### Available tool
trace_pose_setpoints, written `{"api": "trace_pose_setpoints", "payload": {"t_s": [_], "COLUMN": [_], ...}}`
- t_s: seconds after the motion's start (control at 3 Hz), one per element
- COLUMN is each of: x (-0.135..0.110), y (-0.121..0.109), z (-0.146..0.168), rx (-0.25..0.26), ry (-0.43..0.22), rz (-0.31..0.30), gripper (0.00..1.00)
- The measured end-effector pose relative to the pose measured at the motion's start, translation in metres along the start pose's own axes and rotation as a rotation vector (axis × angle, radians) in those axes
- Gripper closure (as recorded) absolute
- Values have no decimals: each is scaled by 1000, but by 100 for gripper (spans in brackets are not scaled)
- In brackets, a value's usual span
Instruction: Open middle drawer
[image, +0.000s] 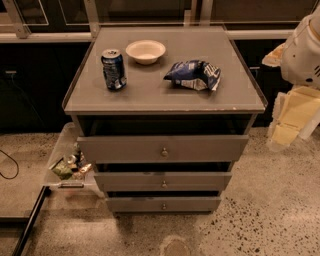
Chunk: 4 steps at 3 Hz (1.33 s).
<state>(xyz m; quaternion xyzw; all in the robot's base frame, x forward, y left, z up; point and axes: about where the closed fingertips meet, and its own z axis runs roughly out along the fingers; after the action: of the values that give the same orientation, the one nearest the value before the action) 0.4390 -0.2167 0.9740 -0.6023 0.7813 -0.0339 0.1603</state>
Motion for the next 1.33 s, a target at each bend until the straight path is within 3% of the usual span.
{"api": "trace_pose_setpoints", "payload": {"t_s": [0.33, 0.67, 1.33], "x": [0, 5, 18], "y": [0, 8, 35], "z": [0, 24, 132], "rx": [0, -22, -104], "ry": [0, -3, -63], "rz": [0, 28, 40], "gripper": [0, 0, 0]}}
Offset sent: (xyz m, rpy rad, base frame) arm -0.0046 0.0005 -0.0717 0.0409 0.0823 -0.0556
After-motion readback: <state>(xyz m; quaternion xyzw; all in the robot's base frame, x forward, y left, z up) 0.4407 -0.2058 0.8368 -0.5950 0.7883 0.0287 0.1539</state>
